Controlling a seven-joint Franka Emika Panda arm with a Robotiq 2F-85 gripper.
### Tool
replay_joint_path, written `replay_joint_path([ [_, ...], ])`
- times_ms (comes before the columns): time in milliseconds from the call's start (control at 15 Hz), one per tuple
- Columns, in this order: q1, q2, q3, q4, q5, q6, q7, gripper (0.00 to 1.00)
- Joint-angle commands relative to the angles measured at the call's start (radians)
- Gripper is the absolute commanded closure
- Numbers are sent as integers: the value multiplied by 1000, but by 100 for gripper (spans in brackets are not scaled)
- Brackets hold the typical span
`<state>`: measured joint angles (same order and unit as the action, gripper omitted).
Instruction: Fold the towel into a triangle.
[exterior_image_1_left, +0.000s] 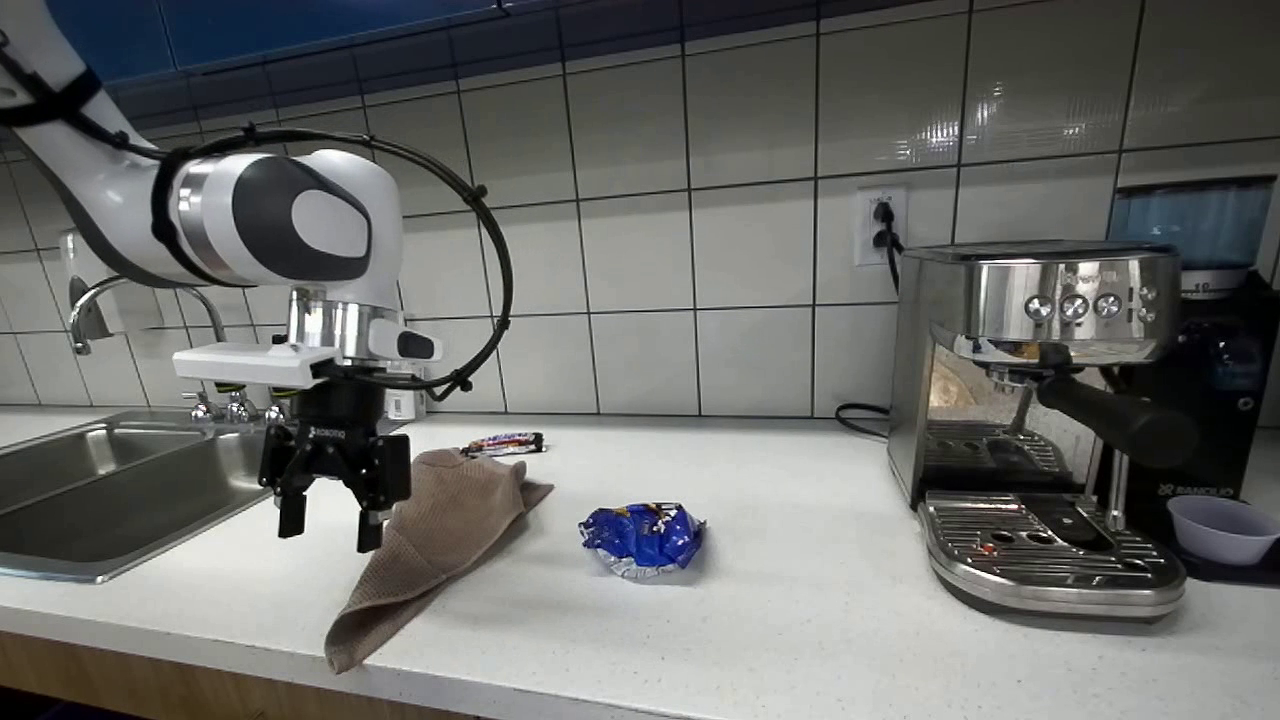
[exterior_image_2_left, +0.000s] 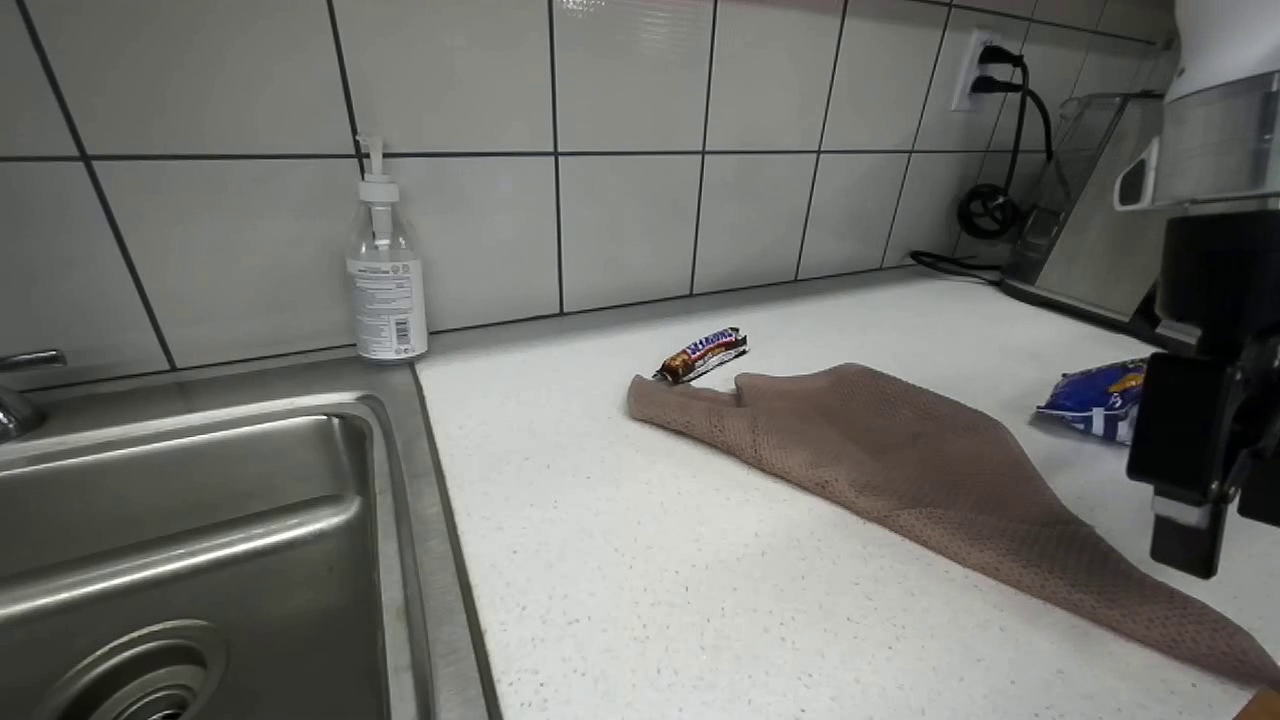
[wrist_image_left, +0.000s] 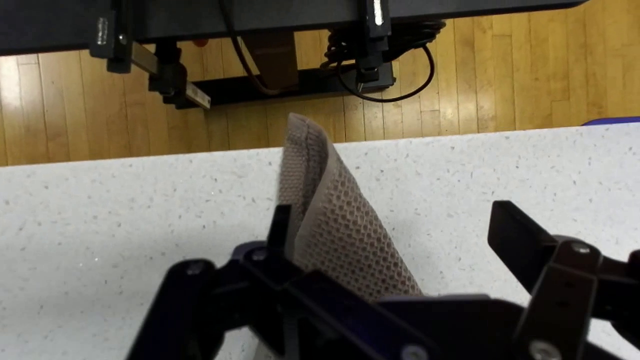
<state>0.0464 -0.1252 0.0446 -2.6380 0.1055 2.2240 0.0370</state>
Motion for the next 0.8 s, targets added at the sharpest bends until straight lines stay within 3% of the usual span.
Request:
replay_joint_path([
  [0, 3, -52, 6, -57, 36, 26, 74, 0],
  [733, -5, -55, -4, -146, 125, 115, 172, 0],
])
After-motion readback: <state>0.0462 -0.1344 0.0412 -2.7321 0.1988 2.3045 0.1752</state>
